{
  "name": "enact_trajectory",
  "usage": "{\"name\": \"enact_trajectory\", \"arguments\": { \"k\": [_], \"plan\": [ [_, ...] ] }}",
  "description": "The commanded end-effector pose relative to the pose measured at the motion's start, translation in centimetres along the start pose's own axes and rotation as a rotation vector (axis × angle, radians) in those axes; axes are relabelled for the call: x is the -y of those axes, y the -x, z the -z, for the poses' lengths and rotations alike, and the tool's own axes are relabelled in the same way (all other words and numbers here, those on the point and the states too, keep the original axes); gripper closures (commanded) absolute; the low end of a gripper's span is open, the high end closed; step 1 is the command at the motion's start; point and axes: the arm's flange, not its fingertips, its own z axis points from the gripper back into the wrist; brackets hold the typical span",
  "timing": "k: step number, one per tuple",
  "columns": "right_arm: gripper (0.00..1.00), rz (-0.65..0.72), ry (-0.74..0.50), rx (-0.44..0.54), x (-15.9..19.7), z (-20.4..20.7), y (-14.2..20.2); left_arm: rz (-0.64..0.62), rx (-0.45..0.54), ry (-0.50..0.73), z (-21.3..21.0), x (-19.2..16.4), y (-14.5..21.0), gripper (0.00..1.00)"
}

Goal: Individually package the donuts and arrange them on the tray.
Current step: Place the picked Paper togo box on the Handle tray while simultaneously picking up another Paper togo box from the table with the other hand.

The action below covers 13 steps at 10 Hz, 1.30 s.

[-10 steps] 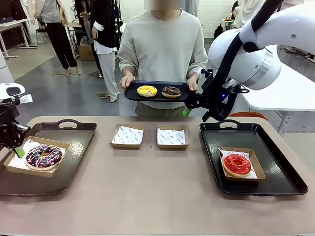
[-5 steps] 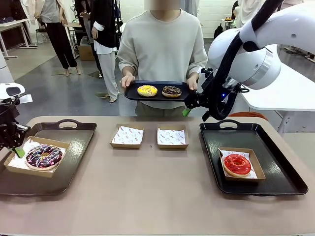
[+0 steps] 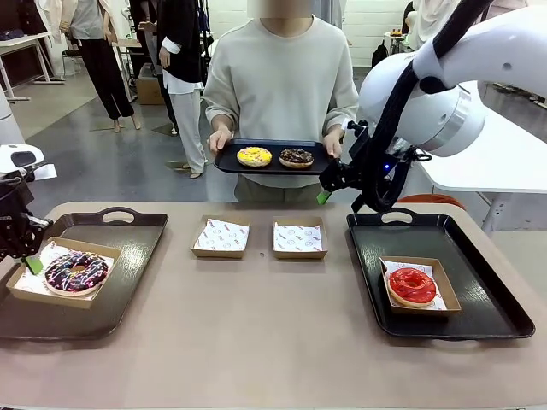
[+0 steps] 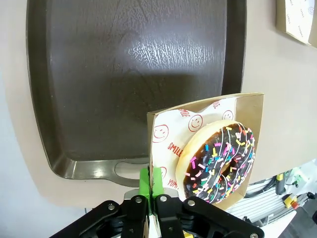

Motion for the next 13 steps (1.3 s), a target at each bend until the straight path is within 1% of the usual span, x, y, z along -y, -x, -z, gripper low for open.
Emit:
{"name": "enact_trajectory", "arguments": {
  "k": [1, 4, 6, 8, 10, 13],
  "plan": [
    [0.0, 0.04, 0.135, -0.02, -2.1, 1.9, -2.3, 0.034, 0.034, -0.063, 1.1, 0.2, 1.1, 0.99],
    [0.0, 0.084, 0.229, -0.058, -3.9, 5.4, -4.6, 0.045, 0.07, -0.096, 2.9, -0.1, 2.5, 0.99],
    [0.0, 0.145, 0.27, -0.057, -3.7, 7.6, -4.9, 0.056, 0.095, -0.101, 3.9, 0.1, 3.1, 0.99],
    [0.0, 0.178, 0.29, -0.053, -3.0, 9.4, -4.8, 0.055, 0.1, -0.096, 4.5, 0.1, 3.2, 0.99],
    [0.0, 0.192, 0.294, -0.047, -2.1, 10.8, -4.0, 0.035, 0.081, -0.078, 5.9, -0.1, 2.8, 0.99],
    [0.0, 0.2, 0.275, -0.063, -1.3, 11.5, -3.2, 0.019, 0.078, -0.055, 6.5, 0.5, 1.8, 0.99]
  ]
}}
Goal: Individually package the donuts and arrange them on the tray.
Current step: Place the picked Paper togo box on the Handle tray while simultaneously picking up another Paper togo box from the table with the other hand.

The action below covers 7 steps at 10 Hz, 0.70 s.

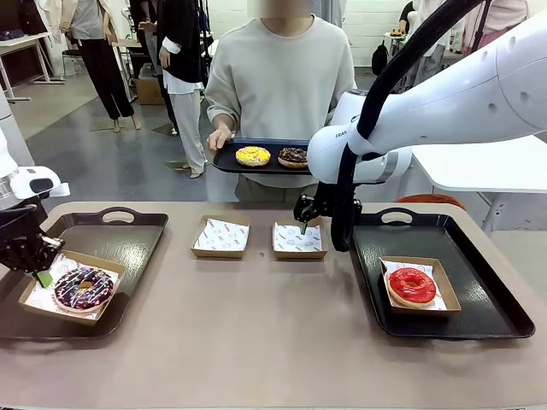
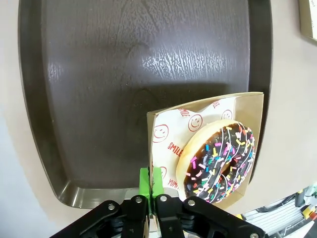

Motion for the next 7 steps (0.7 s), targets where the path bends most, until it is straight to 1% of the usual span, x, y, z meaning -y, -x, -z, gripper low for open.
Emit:
{"name": "enact_trajectory", "arguments": {
  "k": [1, 7],
  "plan": [
    [0.0, 0.022, 0.004, 0.021, 0.2, 0.85, 0.48, -0.026, 0.033, 0.021, 2.06, 1.07, 2.5, 0.99],
    [0.0, 0.023, 0.012, 0.014, 0.47, 1.42, 0.86, -0.037, 0.029, 0.023, 2.61, 1.56, 1.7, 0.99]
  ]
}}
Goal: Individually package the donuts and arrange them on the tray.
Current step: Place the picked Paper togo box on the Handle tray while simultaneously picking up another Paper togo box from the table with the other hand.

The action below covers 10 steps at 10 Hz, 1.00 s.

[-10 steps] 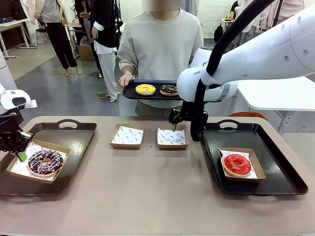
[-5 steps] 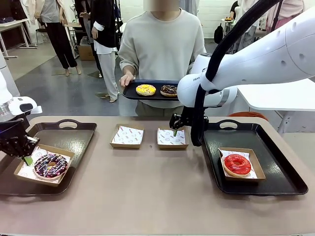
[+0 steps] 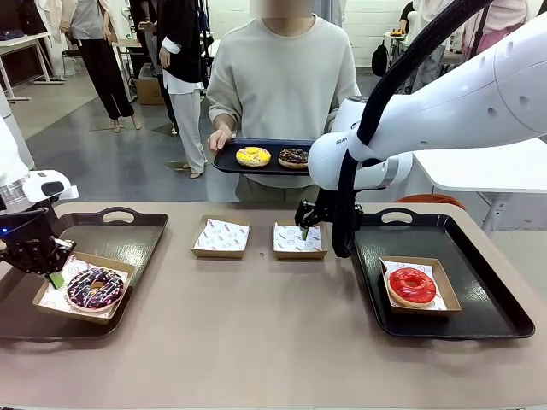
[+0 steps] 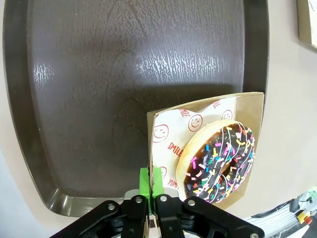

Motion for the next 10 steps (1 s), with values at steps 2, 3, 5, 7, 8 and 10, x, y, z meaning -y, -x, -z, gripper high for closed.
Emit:
{"name": "enact_trajectory", "arguments": {
  "k": [2, 3, 5, 7, 8, 10],
  "plan": [
    [0.0, 0.022, 0.028, 0.036, 0.1, 0.4, 0.2, -0.019, 0.022, -0.005, 1.8, 0.5, 2.3, 0.99],
    [0.0, 0.021, 0.041, 0.045, 0.1, 0.4, 0.2, -0.024, 0.018, -0.004, 2.1, 0.5, 2.2, 0.99],
    [0.0, 0.025, 0.076, 0.081, 0.1, 0.5, 0.0, -0.029, 0.016, -0.008, 2.4, 0.6, 2.1, 0.99],
    [0.0, 0.015, 0.093, 0.093, 0.0, 1.2, -0.5, -0.029, 0.014, -0.013, 2.7, 0.7, 2.0, 0.99],
    [0.0, 0.011, 0.095, 0.094, -0.1, 1.3, -0.6, -0.033, 0.011, -0.014, 2.8, 0.7, 1.9, 0.99],
    [0.0, 0.005, 0.09, 0.093, -0.2, 1.4, -0.6, -0.034, 0.012, -0.015, 2.9, 0.7, 1.9, 0.99]
  ]
}}
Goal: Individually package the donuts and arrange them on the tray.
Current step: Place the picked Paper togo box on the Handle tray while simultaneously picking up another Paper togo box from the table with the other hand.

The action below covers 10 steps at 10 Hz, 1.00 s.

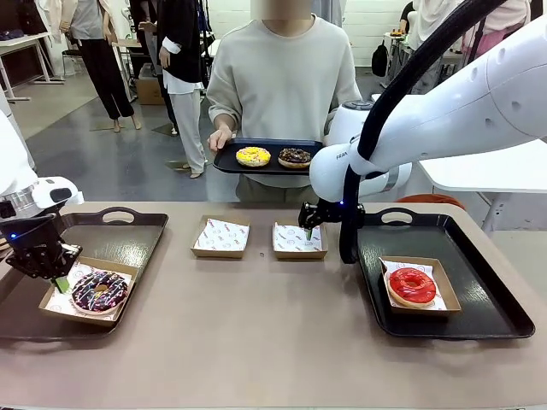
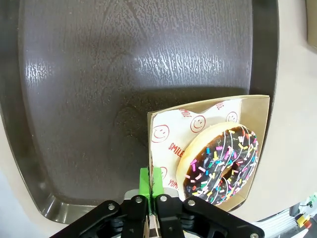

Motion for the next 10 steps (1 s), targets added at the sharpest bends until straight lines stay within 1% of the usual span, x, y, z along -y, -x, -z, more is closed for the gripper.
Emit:
{"name": "enact_trajectory", "arguments": {
  "k": [1, 4, 5, 6, 7, 8, 9, 10],
  "plan": [
    [0.0, 0.017, 0.023, 0.03, -0.51, 0.42, -0.14, -0.02, 0.021, -0.008, 1.36, 0.36, 2.42, 0.99],
    [0.0, 0.006, 0.014, 0.032, -0.62, 0.33, -0.11, -0.021, 0.015, -0.01, 1.42, 0.48, 2.4, 0.99],
    [0.59, 0.001, 0.012, 0.026, -0.65, 0.35, -0.13, -0.016, 0.016, -0.009, 1.4, 0.49, 2.43, 0.45],
    [0.6, 0.001, 0.008, 0.023, -0.65, 0.33, -0.12, -0.015, 0.013, -0.007, 1.41, 0.5, 2.46, 0.44],
    [1.0, 0.001, 0.008, 0.023, -0.67, 0.33, -0.12, -0.014, 0.011, -0.007, 1.39, 0.5, 2.47, 0.44],
    [0.64, 0.002, 0.009, 0.023, -0.67, 0.33, -0.13, -0.015, 0.011, -0.008, 1.37, 0.49, 2.5, 0.0],
    [1.0, 0.003, 0.008, 0.023, -0.67, 0.32, -0.15, -0.014, 0.01, -0.009, 1.33, 0.47, 2.53, 0.32],
    [1.0, 0.003, 0.009, 0.024, -0.7, 0.32, -0.14, -0.014, 0.009, -0.011, 1.28, 0.47, 2.54, 0.0]
  ]
}}
